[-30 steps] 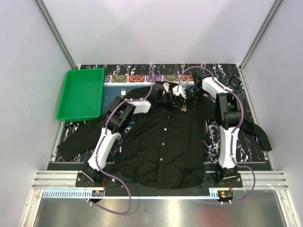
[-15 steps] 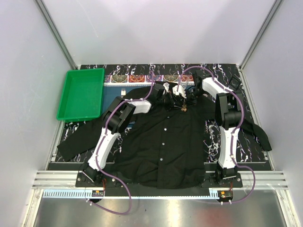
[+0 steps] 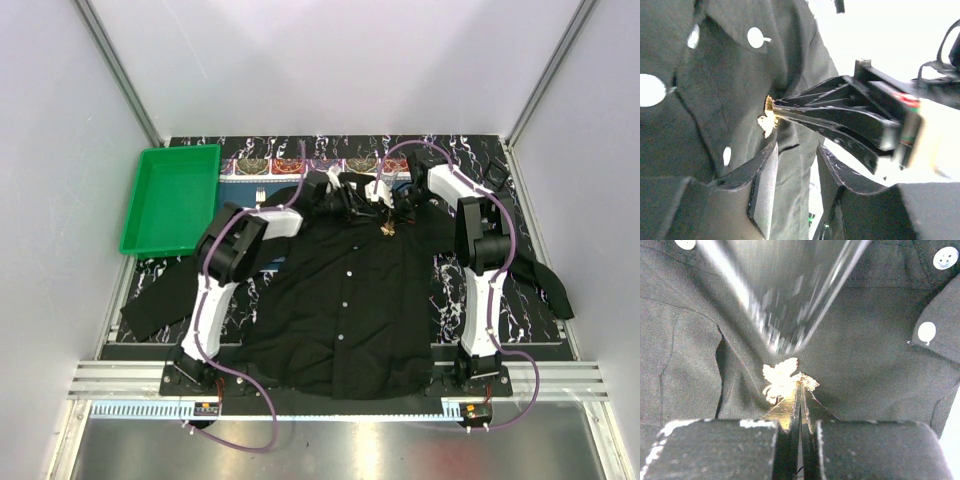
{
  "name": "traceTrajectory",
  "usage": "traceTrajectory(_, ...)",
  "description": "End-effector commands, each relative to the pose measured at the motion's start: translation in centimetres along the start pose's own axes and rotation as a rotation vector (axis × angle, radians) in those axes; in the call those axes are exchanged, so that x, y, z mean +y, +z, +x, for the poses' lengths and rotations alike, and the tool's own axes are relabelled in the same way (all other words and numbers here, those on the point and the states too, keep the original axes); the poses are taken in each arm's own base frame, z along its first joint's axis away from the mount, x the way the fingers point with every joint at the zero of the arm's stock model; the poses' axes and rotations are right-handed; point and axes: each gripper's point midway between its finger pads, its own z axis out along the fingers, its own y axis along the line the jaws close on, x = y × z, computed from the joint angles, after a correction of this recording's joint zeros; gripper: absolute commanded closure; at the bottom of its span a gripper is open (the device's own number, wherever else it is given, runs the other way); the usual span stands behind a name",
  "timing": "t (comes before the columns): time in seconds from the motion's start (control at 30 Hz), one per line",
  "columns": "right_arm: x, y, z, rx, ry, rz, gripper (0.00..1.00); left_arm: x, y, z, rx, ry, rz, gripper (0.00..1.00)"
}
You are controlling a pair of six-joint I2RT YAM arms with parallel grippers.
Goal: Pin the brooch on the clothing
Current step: Pin the brooch to the clothes.
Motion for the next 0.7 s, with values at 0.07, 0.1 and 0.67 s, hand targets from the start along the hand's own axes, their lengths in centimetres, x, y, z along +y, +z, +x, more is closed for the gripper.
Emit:
traceTrajectory(0.07,0.7,0.2,0.1,0.03,0.006,0.009,1.0,-3.9,-8.4,-3.8,-0.069,0.138,0.015,0.56)
traceTrajectory(0.1,0.7,0.2,0.3,0.04,-0.001,0.013,1.0,-4.9,-9.8,-4.1,-0.089,0.226,0.028,0.56)
traceTrajectory(0.67,-0.1,-4.8,-3.9,-0.008,0.003,0.143,0.55,-17.1,-26.0,-12.6,-0.579,0.897,0.04,0.01)
